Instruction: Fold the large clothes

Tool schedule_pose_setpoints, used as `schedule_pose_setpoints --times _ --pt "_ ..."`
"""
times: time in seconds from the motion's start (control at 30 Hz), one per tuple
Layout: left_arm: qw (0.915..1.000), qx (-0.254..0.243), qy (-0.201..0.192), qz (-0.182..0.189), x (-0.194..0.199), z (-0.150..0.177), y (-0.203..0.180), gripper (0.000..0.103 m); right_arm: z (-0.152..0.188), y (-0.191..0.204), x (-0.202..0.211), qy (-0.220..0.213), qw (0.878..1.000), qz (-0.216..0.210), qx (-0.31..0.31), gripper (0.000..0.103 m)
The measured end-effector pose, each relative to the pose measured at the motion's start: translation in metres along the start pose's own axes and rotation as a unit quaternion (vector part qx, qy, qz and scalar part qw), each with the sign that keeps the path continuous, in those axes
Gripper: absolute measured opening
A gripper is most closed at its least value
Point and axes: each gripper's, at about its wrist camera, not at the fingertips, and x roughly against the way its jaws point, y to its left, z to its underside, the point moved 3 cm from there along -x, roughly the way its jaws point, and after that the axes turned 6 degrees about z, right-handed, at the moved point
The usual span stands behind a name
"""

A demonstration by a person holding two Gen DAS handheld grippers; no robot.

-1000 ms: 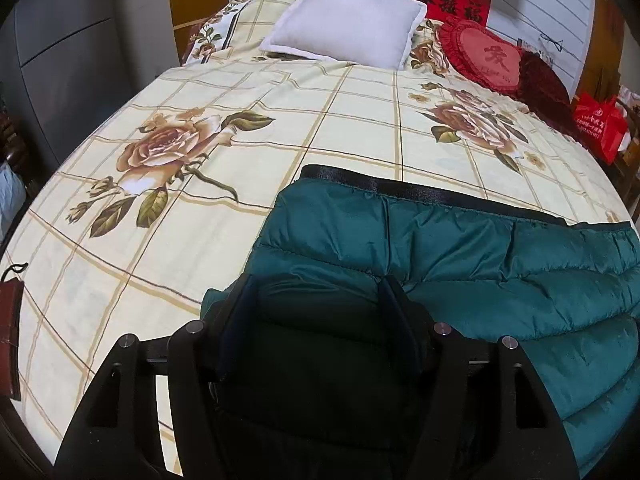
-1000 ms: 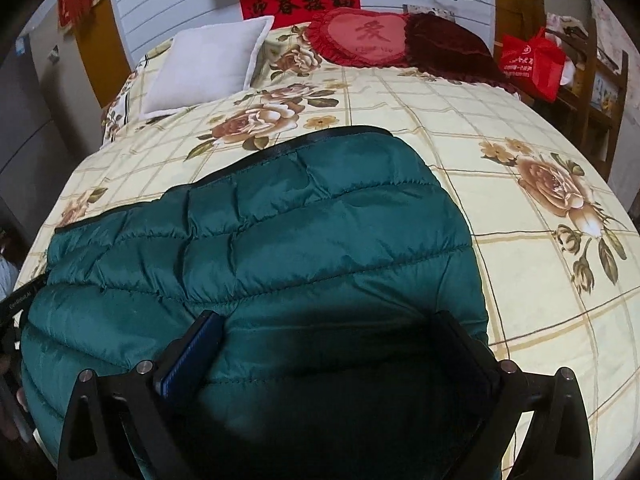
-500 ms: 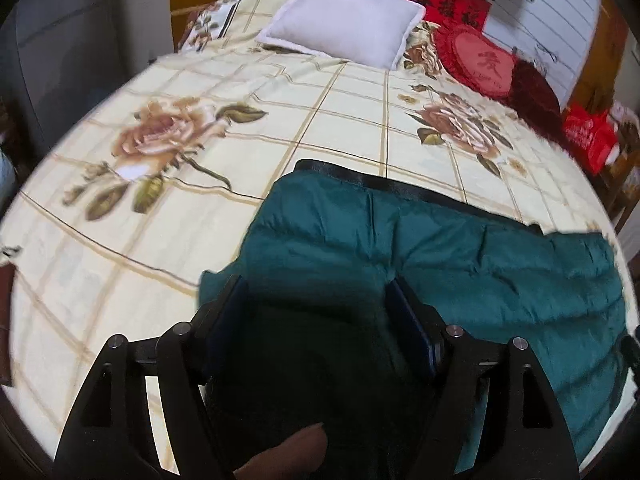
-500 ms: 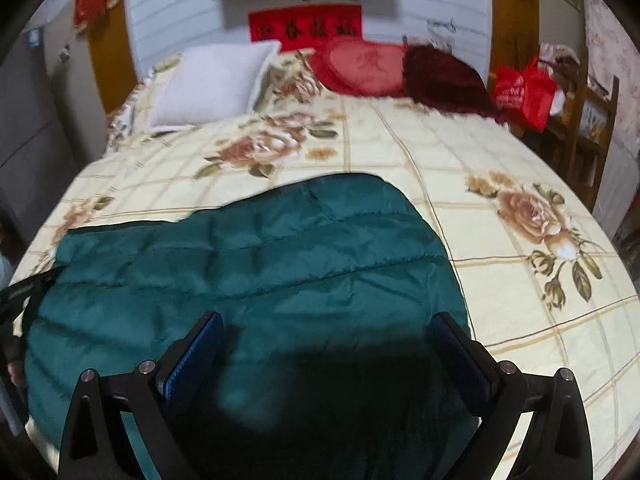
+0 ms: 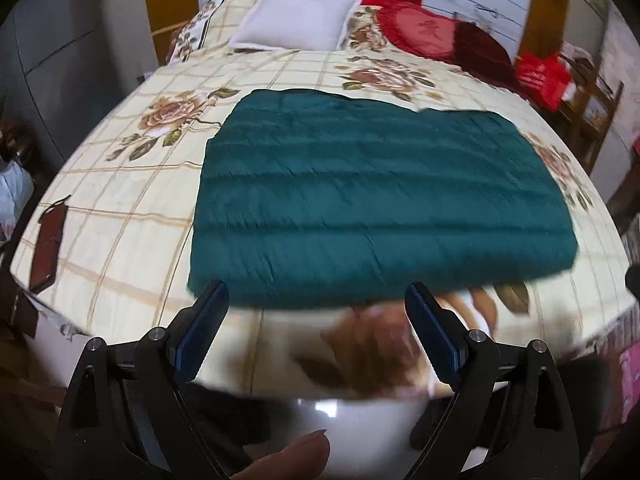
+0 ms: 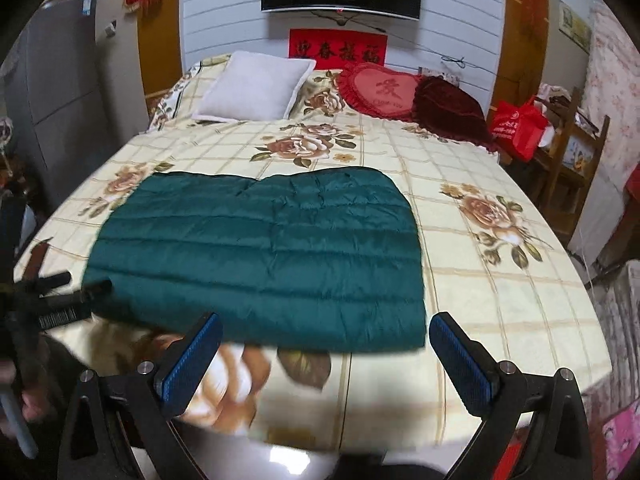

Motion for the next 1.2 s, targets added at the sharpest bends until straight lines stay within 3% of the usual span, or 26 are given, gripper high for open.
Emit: schedule_pose_setpoints --times 0.23,0.43,1.2 --pt "0.9993 -0.015 -0.025 0.023 0.050 0.020 -0.023 0.090 0.029 -0.016 0.050 -0.005 1.000 -0.002 -0.026 0.103" --pt "0.9985 -0.021 -0.043 0.027 0.071 0.022 -0.027 0.091 0.046 -0.017 0.073 -0.017 1.000 0.016 -0.009 0.103" --pt "0.9988 -0.026 -0.036 0.020 0.072 0.025 -0.031 0.091 0.047 -0.016 0.077 -0.025 1.000 0.005 -0.003 0.103"
